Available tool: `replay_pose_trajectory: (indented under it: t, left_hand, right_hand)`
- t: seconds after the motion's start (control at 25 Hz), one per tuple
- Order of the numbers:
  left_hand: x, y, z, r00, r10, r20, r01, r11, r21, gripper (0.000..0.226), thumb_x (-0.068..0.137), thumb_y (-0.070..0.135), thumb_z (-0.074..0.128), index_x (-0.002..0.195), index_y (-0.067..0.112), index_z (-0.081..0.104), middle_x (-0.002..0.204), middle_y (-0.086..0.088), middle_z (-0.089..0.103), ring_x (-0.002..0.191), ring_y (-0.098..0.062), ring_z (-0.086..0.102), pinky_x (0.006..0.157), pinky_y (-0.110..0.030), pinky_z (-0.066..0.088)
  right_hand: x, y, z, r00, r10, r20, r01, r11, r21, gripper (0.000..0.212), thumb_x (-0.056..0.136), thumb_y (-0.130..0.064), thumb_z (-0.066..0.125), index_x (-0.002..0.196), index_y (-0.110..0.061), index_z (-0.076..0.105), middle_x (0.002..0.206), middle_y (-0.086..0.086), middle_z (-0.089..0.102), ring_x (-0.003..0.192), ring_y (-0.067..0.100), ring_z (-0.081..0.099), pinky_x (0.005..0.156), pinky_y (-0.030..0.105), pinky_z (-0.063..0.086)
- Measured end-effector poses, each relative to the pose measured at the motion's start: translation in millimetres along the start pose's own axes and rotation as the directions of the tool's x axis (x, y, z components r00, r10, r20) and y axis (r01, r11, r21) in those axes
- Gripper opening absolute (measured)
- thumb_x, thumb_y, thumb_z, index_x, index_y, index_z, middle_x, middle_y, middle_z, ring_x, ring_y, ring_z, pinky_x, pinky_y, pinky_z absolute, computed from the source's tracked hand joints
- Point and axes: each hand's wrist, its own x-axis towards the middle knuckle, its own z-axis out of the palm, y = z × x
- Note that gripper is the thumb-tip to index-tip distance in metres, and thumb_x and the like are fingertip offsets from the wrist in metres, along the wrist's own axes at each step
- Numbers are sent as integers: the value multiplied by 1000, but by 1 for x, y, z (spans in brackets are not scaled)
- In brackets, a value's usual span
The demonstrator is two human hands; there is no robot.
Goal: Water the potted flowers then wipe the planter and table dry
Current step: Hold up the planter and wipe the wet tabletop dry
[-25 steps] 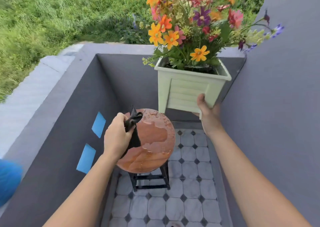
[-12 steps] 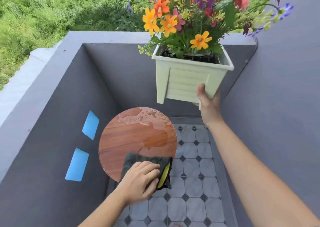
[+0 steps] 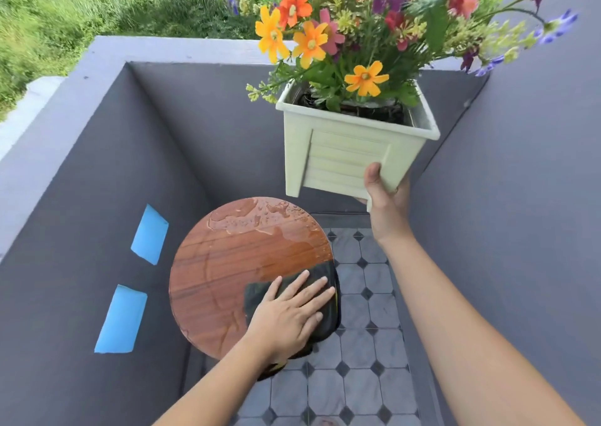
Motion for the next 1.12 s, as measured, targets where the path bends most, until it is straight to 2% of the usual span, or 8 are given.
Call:
replay_pose_trajectory:
  t: [0.08, 0.16, 0.48, 0.64, 0.76, 0.88, 1.04, 1.12]
  left_hand:
    - [18, 4, -4, 997, -61, -37, 59, 997, -52, 53, 95, 49, 0, 148, 43, 6, 155, 22, 2, 140, -8, -12, 115, -49, 5]
    - [33, 4, -9, 988, -147, -50, 143, 987, -75, 56, 92, 48, 1, 148, 42, -3, 155, 22, -8, 141, -6, -18, 115, -45, -6]
    - [81, -36, -22, 894, -430, -130, 408, 898, -166, 53, 100, 44, 14, 150, 37, 0, 159, 16, -2, 147, -12, -7, 116, -45, -3]
    - [91, -72, -29, 826, -544, -150, 510, 834, -211, 53, 99, 44, 14, 150, 35, 3, 159, 14, 1, 147, -14, -3, 117, -48, 1]
    - [89, -98, -34, 772, -614, -163, 573, 784, -238, 53, 99, 43, 14, 151, 33, 6, 160, 13, 3, 147, -16, -1, 116, -51, 2]
    - [79, -122, -35, 700, -692, -177, 639, 717, -277, 53, 99, 42, 15, 151, 33, 8, 160, 12, 6, 147, -18, 1, 116, -52, 3]
    - [59, -149, -38, 584, -795, -167, 728, 603, -325, 55, 97, 44, 18, 150, 31, 16, 158, 5, 21, 143, -25, 20, 111, -54, 17]
    - [47, -159, -38, 551, -820, -154, 758, 569, -318, 55, 96, 45, 19, 149, 30, 20, 151, 0, 34, 134, -29, 32, 104, -52, 26]
  right_hand:
    - [1, 4, 1, 1000, -12, 8, 12, 1000, 17, 69, 57, -74, 65, 108, -30, 49, 106, -13, 57, 92, -17, 59, 78, 5, 44]
    - [2, 9, 2, 1000, -10, 8, 9, 999, 32, 66, 58, -73, 65, 107, -31, 49, 106, -14, 57, 93, -16, 59, 79, 6, 45]
    - [4, 22, 9, 1000, -22, 22, 21, 998, 51, 66, 57, -73, 65, 105, -31, 48, 104, -12, 56, 89, -17, 59, 78, 5, 45]
    - [9, 27, 12, 1000, 4, 17, -5, 999, 45, 66, 55, -75, 67, 102, -31, 51, 99, -14, 58, 89, -11, 61, 91, 34, 52]
    - [9, 30, 13, 999, -24, 38, 23, 999, 31, 63, 60, -72, 65, 103, -29, 49, 101, -11, 56, 88, -15, 59, 81, 11, 47]
    - [10, 33, 15, 998, -16, 65, 13, 999, 37, 63, 61, -71, 66, 105, -29, 50, 102, -9, 57, 90, -13, 59, 79, 8, 45]
    - [9, 41, 19, 997, -23, 75, 22, 1000, 23, 66, 65, -69, 67, 113, -27, 51, 106, -5, 59, 99, 0, 59, 89, 21, 47]
    - [7, 45, 23, 996, -2, 87, -1, 999, 37, 59, 66, -67, 69, 112, -33, 53, 108, -6, 60, 104, 6, 59, 97, 37, 48]
